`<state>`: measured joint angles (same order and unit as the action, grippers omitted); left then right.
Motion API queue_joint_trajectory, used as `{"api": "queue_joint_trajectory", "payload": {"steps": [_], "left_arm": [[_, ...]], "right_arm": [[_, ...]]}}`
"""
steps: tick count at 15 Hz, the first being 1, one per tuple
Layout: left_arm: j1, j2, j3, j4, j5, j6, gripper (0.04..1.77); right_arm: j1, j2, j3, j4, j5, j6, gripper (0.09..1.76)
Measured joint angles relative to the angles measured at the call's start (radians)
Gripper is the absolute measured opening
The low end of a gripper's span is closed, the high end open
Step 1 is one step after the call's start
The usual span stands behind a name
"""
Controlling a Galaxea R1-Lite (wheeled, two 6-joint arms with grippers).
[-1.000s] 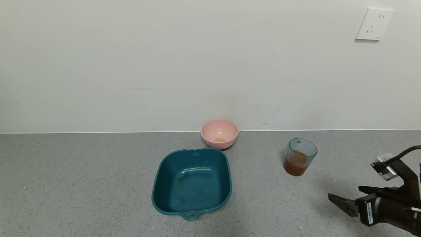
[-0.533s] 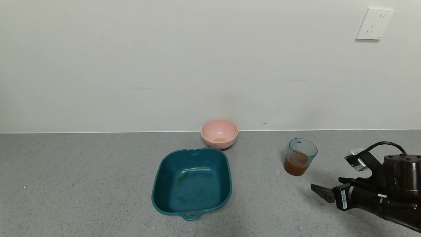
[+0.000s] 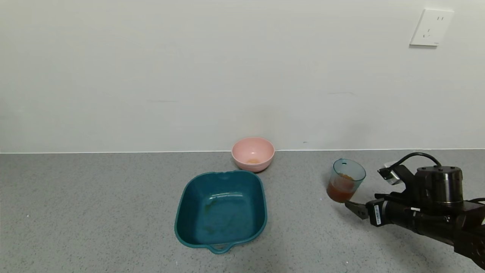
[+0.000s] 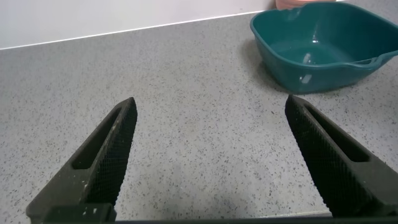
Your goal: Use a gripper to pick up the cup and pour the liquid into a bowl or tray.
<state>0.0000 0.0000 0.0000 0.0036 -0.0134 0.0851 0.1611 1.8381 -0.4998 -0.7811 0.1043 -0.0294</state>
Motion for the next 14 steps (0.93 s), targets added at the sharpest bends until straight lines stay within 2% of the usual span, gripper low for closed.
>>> {"api": "queue_joint_trajectory", "payload": {"steps": [7, 10, 14], "left_arm": [[0.0, 0.0, 0.0, 0.0, 0.0, 0.0, 1.72], [0.0, 0.0, 0.0, 0.0, 0.0, 0.0, 1.72], [0.0, 0.0, 0.0, 0.0, 0.0, 0.0, 1.72]], "right_arm": [[0.012, 0.096, -0.103, -0.006, -0.001, -0.001, 1.71], [0.012, 0.138, -0.131, -0.079, -0.001, 0.0, 1.71], [0.012, 0.191, -0.182, -0.099, -0.004, 0.0, 1.71]]}}
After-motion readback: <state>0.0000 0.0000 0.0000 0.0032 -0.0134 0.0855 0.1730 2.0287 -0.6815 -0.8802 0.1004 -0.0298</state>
